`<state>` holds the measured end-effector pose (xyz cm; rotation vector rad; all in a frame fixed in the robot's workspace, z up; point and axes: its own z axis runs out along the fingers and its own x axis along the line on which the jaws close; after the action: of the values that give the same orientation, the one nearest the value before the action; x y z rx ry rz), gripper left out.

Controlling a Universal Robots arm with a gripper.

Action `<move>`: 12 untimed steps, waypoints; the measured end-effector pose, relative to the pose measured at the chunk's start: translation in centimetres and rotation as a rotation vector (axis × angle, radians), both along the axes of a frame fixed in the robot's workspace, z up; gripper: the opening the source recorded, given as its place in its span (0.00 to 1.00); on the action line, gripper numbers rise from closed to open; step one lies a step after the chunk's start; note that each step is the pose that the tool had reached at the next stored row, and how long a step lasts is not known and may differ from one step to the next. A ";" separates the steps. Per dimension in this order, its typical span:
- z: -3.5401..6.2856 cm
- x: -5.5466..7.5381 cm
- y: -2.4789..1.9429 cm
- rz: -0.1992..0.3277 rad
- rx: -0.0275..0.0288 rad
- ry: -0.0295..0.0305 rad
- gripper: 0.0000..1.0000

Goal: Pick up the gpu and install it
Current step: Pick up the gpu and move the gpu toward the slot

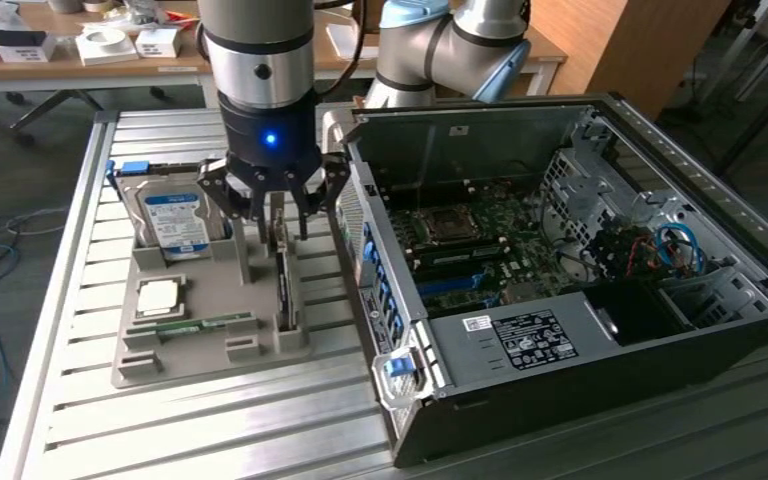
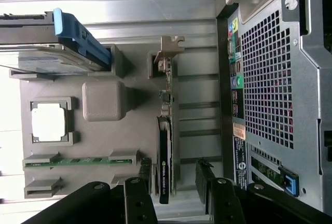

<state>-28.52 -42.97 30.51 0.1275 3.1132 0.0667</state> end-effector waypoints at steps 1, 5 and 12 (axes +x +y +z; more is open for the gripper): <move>0.00 0.0 0.00 0.000 0.0000 0.0000 0.47; -0.45 0.0 0.00 0.000 0.0001 -0.0001 0.47; -1.73 0.0 0.00 0.000 0.0001 0.0004 0.47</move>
<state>-28.52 -42.96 28.78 0.1276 3.1136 0.0669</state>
